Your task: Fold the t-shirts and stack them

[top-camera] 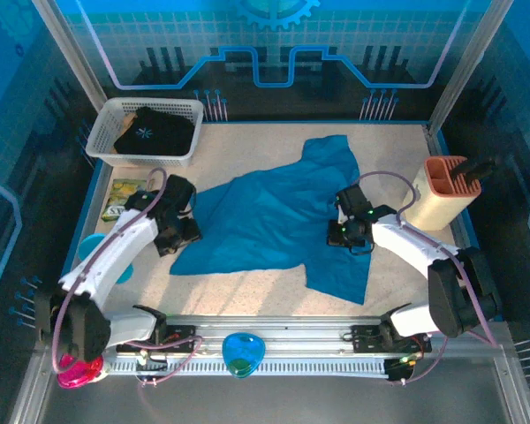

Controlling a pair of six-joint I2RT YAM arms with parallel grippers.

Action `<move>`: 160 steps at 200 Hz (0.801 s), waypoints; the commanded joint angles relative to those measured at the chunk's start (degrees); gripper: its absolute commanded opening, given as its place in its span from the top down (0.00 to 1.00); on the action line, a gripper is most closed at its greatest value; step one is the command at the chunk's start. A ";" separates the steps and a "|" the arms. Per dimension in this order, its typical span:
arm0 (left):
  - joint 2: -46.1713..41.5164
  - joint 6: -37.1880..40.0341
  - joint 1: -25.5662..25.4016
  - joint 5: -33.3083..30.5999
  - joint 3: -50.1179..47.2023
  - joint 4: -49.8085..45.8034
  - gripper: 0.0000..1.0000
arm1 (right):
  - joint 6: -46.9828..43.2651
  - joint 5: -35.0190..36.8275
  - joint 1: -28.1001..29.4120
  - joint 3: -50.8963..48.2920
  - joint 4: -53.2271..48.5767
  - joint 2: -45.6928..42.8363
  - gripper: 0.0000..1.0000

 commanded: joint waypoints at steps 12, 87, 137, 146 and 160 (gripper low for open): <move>13.07 2.52 2.66 -2.01 8.97 13.34 0.26 | -1.12 -3.85 -4.34 8.98 0.56 6.79 0.89; 38.74 2.04 8.89 -1.05 20.59 22.07 0.23 | 1.58 -5.93 -6.81 19.26 6.53 23.25 0.78; 47.96 3.01 9.29 0.27 27.24 25.70 0.45 | 5.93 -4.30 -8.74 19.83 4.96 27.45 0.83; 50.06 3.54 9.37 0.48 29.69 24.84 0.57 | 6.91 -3.73 -9.60 18.21 5.02 26.52 0.82; 53.18 4.41 9.56 1.02 33.53 23.46 0.77 | 7.31 -3.58 -10.63 15.76 5.37 24.67 0.81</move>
